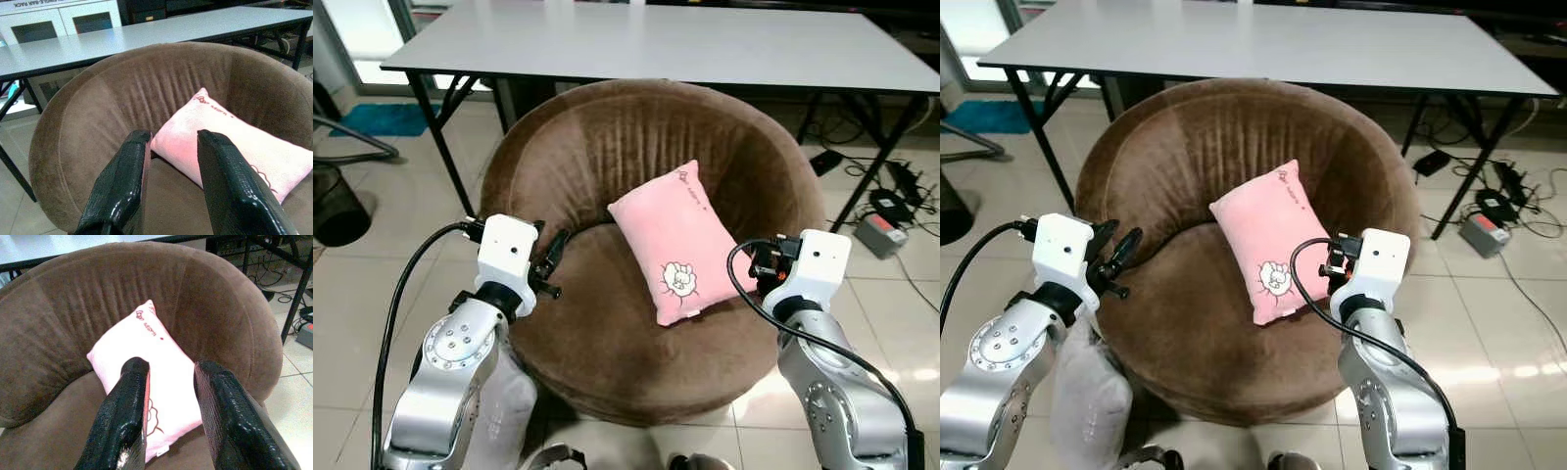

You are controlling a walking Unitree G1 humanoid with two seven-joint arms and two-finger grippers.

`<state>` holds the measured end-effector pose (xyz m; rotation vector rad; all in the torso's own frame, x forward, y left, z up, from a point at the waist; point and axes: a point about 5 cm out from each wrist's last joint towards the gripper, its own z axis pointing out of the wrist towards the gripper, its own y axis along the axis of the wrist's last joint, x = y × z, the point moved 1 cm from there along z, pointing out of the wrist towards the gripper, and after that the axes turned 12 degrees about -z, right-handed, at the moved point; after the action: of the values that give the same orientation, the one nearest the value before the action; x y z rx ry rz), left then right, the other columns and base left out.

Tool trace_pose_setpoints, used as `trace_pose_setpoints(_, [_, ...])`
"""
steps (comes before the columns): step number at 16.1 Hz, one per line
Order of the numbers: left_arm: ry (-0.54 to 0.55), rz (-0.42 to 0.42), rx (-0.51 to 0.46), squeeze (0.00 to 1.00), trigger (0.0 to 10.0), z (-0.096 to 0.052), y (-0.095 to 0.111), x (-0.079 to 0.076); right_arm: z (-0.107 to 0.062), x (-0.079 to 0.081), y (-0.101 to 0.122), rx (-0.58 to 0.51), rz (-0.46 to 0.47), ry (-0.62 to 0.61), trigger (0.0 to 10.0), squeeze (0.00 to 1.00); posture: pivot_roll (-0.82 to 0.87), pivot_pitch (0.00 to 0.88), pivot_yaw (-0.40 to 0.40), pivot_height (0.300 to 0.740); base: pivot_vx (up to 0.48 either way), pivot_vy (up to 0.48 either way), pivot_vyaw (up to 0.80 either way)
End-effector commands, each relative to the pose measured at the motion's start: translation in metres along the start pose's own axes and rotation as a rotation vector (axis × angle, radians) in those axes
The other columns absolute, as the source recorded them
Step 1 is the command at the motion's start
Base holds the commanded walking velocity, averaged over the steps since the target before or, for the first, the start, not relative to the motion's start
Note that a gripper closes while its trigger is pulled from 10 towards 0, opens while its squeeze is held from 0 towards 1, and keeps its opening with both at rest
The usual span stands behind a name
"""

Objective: Move the pillow to the sofa from floor

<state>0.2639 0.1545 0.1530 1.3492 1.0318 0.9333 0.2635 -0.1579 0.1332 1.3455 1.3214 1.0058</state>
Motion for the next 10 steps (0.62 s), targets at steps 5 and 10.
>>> trace_pose_setpoints(5, [0.006, -0.005, 0.004, 0.00, 10.0, 0.0033, -0.0031, 0.0010, -0.0028, -0.0014, 0.0011, 0.015, -0.012, 0.006, 10.0, 0.00, 0.02, 0.008, 0.009, 0.740, -0.274, 0.000, 0.00])
trace_pose_setpoints(10, [0.006, -0.006, -0.002, 0.00, 10.0, 0.0034, -0.0050, 0.0020, -0.0034, -0.0008, -0.0011, 0.042, -0.021, 0.024, 10.0, 0.00, 0.02, 0.009, 0.004, 0.740, -0.048, 0.000, 0.00])
